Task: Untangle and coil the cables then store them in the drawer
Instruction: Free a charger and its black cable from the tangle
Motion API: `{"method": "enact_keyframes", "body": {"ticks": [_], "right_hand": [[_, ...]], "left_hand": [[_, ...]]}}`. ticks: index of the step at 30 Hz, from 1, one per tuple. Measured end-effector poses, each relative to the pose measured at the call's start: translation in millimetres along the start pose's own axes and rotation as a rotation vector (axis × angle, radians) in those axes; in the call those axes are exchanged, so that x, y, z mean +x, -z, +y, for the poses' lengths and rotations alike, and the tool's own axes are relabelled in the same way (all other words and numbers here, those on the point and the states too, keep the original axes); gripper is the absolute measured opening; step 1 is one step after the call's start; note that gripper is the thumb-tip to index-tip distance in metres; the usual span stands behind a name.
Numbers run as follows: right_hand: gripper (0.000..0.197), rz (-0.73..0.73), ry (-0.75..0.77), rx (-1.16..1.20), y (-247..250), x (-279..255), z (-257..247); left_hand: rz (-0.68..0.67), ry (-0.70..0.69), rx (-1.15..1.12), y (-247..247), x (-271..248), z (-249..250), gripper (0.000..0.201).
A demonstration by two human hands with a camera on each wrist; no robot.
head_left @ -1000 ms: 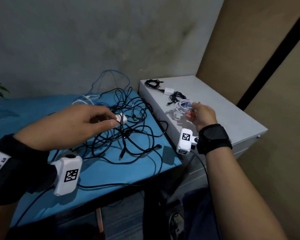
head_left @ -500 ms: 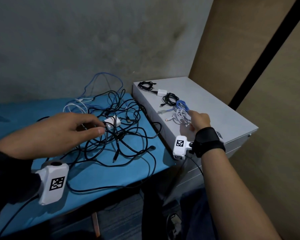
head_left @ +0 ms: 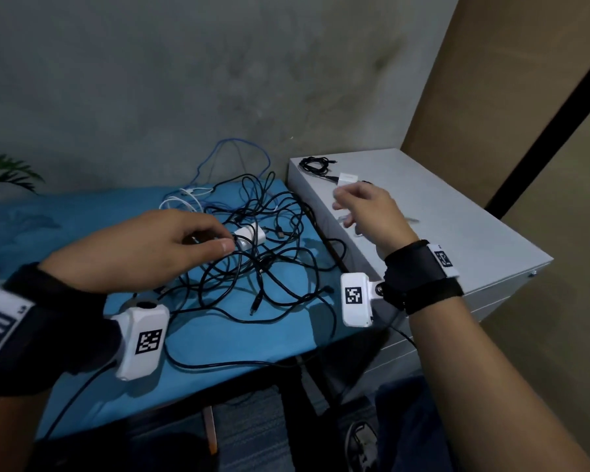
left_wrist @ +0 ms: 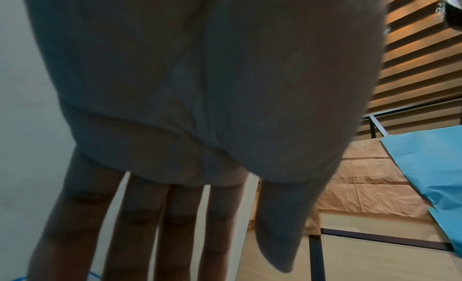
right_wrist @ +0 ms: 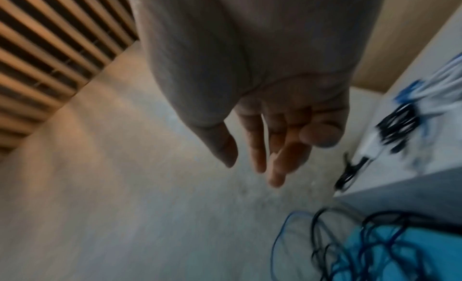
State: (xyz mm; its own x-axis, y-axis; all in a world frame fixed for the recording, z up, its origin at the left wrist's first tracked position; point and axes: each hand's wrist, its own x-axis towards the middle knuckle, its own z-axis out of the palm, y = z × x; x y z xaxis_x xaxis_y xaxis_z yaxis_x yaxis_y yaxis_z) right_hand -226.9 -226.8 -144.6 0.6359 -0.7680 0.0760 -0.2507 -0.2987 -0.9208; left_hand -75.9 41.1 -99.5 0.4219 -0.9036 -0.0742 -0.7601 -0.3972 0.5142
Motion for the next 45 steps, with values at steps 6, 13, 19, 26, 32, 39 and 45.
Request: {"method": "enact_keyframes", "body": {"ticks": [6,13,19,26,32,39,45], "right_hand": [[0.018,-0.489,0.3,-0.284,-45.2,-50.0,-24.0],[0.024,-0.539,0.403,-0.551,-86.6,-59.2,-3.5],[0.04,-0.395,0.3,-0.226,-84.9,-43.6,-7.4],[0.028,-0.424,0.318,-0.367,-84.6,-42.0,-1.2],[0.065,-0.378,0.386,-0.605,-93.0,-50.0,6.5],[0.105,-0.491,0.403,-0.743,-102.9,-50.7,22.0],[0.092,-0.384,0.428,-0.58,-104.7,-45.6,21.5]], "left_hand": [[0.054,0.049,0.049,5.4,0.4,-7.1,0.036],[-0.051,0.124,0.181,-21.0,21.6,-21.0,0.045],[0.235,0.142,0.09,-28.8,31.8,-19.5,0.043],[0.286,0.1,-0.024,-30.0,27.1,-15.6,0.045],[0.098,0.069,0.066,-30.3,23.1,-14.7,0.016],[0.006,0.041,0.102,-35.4,25.4,-18.9,0.018],[0.137,0.155,0.114,-15.3,23.3,-37.7,0.014]]}}
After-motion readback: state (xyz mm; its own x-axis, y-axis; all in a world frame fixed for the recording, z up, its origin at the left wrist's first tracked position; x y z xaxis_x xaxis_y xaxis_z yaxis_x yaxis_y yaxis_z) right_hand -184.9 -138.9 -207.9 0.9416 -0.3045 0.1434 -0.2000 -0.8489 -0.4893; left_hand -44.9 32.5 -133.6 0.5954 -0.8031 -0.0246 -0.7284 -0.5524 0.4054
